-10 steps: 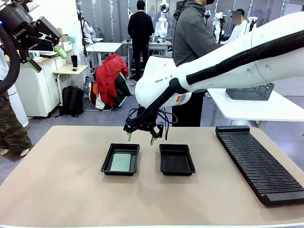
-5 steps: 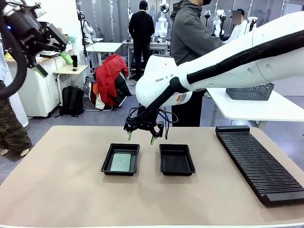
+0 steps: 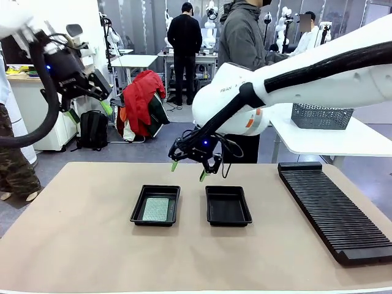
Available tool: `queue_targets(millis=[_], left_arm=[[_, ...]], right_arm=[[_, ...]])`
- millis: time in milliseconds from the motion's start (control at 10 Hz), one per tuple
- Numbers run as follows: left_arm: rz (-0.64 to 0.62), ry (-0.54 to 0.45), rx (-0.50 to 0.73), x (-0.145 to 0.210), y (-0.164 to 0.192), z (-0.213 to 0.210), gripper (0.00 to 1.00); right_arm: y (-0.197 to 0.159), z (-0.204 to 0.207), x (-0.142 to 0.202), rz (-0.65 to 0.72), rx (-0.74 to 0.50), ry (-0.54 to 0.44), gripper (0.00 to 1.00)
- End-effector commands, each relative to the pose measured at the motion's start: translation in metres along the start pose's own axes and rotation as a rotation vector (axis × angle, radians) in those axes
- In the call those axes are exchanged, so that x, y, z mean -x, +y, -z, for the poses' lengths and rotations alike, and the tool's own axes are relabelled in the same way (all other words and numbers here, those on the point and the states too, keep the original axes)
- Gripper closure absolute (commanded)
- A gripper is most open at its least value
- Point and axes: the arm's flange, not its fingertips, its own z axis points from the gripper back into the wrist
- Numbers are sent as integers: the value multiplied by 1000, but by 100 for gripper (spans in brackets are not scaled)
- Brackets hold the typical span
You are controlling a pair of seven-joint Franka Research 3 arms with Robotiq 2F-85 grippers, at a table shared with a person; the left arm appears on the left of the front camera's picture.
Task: Inspect and transfer BCBs to ESD trays.
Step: Pick up the ESD tray and place it on the left side of the table.
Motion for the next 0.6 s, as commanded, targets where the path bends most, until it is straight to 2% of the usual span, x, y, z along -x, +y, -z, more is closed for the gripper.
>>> queue_targets(millis=[0,500], left_arm=[[-23,-20,-58,-2,-8,26,0],[-47,-1,-170,-13,-19,101,0]], right_arm=[[-26,-6,17,-15,-88,1,0],[-65,-19,25,-12,-189,13,0]])
